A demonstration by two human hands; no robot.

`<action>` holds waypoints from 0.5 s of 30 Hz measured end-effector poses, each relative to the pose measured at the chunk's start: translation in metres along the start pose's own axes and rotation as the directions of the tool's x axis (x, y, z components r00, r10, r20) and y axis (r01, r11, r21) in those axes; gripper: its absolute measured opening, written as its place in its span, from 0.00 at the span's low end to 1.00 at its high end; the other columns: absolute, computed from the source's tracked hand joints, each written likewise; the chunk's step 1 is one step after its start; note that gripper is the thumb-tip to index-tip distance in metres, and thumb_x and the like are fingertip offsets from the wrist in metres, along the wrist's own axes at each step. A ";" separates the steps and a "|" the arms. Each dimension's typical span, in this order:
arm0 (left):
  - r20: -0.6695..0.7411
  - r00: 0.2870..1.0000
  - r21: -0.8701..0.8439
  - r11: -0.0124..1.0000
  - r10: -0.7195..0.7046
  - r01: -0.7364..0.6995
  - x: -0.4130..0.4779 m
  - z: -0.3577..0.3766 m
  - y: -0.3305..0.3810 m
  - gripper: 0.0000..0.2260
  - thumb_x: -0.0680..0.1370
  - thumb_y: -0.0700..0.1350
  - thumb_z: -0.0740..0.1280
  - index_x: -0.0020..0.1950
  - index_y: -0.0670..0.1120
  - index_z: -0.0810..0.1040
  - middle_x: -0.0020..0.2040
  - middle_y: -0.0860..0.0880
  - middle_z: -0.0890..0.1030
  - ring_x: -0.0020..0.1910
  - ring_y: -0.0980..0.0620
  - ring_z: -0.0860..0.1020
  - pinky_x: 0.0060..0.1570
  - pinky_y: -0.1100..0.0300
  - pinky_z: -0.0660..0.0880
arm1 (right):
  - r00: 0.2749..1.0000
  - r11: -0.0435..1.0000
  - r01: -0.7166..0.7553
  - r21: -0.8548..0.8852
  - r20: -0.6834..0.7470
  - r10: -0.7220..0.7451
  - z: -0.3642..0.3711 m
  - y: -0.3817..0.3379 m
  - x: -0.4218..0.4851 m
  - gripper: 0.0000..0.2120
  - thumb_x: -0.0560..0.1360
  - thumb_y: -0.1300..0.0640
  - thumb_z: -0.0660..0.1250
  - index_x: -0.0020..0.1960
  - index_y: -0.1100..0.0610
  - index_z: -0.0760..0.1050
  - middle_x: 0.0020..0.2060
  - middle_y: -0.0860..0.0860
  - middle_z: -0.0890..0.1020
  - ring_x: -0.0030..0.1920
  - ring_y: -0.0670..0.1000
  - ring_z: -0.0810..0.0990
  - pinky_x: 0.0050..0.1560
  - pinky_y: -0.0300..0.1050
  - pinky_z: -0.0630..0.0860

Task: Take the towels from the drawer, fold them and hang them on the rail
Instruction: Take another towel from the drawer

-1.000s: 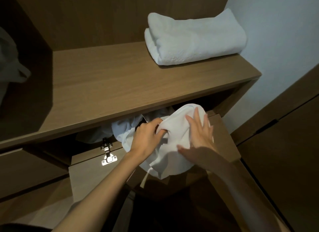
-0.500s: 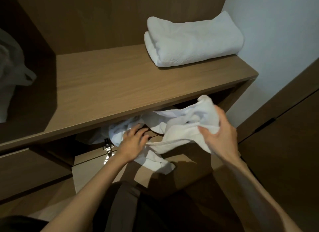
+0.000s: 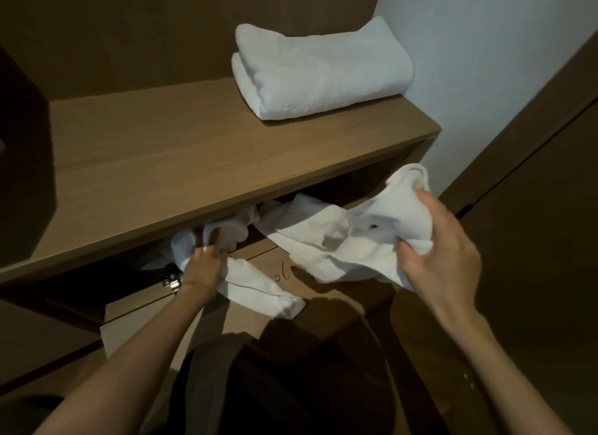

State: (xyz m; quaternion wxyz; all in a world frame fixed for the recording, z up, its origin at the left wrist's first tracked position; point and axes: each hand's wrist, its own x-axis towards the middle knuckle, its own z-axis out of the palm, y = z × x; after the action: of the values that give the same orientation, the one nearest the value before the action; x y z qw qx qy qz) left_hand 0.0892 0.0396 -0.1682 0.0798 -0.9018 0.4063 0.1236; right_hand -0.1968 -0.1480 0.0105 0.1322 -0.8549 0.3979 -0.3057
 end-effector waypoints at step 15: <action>0.173 0.968 -0.063 0.979 -0.180 0.193 0.004 -0.019 0.023 0.34 0.79 0.49 0.63 0.78 0.56 0.44 0.77 0.45 0.54 0.76 0.36 0.51 0.70 0.31 0.51 | 0.963 1.000 0.026 0.007 0.266 -0.027 0.065 -0.016 -0.013 0.33 0.73 0.51 0.72 0.73 0.41 0.62 0.58 0.46 0.76 0.55 0.43 0.71 0.47 0.41 0.70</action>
State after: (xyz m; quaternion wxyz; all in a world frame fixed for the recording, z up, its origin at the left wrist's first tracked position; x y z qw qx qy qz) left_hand 0.0775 0.0170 -0.1519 0.0888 -0.9249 0.3064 0.2066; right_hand -0.1531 -0.1289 -0.0384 0.1817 -0.8933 0.3644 -0.1903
